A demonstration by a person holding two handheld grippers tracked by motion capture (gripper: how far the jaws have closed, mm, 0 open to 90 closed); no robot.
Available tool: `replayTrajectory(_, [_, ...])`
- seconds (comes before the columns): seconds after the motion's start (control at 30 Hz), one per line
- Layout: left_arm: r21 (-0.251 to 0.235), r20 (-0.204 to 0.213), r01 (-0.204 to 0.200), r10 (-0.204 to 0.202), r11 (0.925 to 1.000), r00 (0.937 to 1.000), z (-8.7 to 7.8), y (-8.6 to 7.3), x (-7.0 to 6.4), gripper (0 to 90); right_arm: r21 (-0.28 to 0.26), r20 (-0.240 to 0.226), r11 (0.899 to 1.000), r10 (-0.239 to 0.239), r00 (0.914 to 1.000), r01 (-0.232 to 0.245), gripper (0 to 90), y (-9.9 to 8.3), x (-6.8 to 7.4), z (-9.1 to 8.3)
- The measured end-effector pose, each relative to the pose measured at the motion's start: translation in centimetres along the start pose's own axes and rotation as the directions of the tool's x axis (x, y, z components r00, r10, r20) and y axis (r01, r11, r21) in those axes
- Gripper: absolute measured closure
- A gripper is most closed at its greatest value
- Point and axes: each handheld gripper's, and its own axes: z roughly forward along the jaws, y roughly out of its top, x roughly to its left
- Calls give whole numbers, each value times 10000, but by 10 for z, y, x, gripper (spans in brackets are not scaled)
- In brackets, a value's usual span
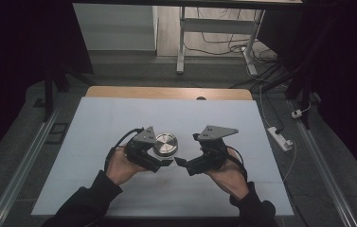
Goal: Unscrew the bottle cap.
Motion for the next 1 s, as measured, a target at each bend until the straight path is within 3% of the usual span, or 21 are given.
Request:
replayTrajectory(0.2, [71,13,-8,7,10000,10000,3,0,-1,156,-10,-4,10000,54,10000,-54,0,9,0,7])
replayTrajectory(0.53, [196,-5,16,-16,9998,10000,8,0,-2,156,246,-125,9992,-297,9995,300,0,16,7,38])
replayTrajectory(0.7, [303,2,-37,37,9995,10000,10,0,-3,156,433,-27,9977,-522,9986,523,108,18,10,49])
replayTrajectory(0.77, [315,25,-61,60,9995,10000,9,0,-3,156,538,-226,9963,-653,9976,664,179,17,10,52])
replayTrajectory(0.9, [323,210,-132,126,9994,9997,9,0,-2,156,513,-443,9961,-694,9966,716,193,16,8,51])
replayTrajectory(1.0, [377,573,-403,381,9985,9976,9,0,-2,156,517,-973,9944,-868,9915,921,194,16,4,50])
